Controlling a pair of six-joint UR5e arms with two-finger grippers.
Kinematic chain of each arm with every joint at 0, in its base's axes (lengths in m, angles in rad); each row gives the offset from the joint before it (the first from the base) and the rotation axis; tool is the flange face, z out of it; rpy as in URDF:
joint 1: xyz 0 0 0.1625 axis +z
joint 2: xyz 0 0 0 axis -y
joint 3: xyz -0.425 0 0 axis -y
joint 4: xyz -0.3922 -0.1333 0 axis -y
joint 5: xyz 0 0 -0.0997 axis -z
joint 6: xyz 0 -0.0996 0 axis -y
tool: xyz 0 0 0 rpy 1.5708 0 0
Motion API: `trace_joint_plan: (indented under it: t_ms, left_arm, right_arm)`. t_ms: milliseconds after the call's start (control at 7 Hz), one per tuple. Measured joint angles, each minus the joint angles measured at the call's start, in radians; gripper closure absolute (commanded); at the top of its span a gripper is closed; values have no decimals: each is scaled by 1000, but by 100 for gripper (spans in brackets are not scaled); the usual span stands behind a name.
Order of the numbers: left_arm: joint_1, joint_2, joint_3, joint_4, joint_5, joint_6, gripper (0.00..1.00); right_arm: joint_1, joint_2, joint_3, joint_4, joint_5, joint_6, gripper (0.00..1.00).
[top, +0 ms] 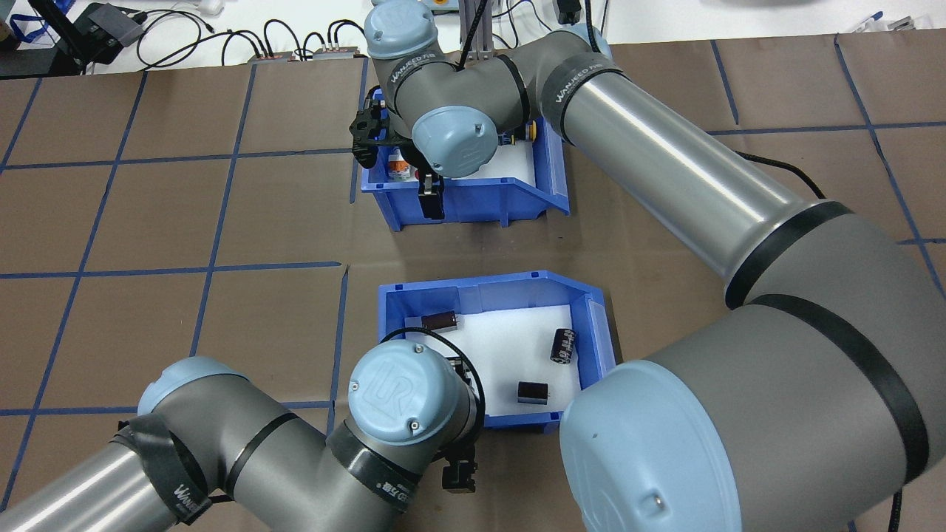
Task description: Place battery box in front
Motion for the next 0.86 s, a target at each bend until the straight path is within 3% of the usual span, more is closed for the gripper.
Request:
trace_joint_plan:
  t_ms: [143, 286, 429, 571, 857]
  left_arm:
    - [-13, -20, 2, 21, 4, -14, 43]
    - [-19, -30, 1, 28, 4, -20, 72]
    - [-21, -35, 0, 34, 0, -21, 92]
    - [-22, -36, 0, 38, -3, -19, 100]
    - [-22, -23, 2, 41, -4, -9, 100]
  right_arm:
    - [1, -1, 0, -2, -22, 2, 89]
    - [2, -4, -4, -3, -32, 2, 92]
    - [1, -12, -13, -4, -36, 1, 92]
    - [-3, -26, -24, -4, -36, -3, 92]
    - [-38, -71, -31, 2, -37, -11, 93]
